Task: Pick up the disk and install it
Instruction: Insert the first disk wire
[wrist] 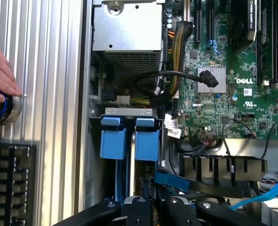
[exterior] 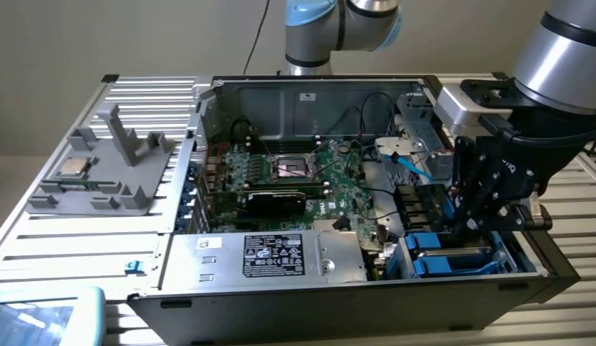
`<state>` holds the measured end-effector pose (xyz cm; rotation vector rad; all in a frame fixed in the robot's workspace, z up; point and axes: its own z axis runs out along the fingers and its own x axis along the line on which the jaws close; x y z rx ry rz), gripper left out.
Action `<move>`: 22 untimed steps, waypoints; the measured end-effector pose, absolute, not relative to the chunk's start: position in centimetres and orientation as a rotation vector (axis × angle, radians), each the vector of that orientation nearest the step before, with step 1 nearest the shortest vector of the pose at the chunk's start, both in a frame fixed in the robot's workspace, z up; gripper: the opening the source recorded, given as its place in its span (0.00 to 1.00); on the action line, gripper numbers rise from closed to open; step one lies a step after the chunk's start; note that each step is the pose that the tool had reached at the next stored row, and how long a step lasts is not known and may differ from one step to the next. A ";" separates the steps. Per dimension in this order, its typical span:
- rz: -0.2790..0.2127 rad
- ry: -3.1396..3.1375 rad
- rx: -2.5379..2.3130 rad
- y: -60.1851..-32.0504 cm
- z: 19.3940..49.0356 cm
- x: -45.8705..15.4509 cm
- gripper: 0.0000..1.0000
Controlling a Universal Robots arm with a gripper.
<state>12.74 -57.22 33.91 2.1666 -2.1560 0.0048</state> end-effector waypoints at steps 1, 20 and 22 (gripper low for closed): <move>0.005 -2.156 2.167 -57.2 33.9 12.7 0.16; 0.014 -2.153 2.164 -57.2 34.1 12.7 0.16; 0.014 -2.153 2.163 -57.2 34.1 12.7 0.16</move>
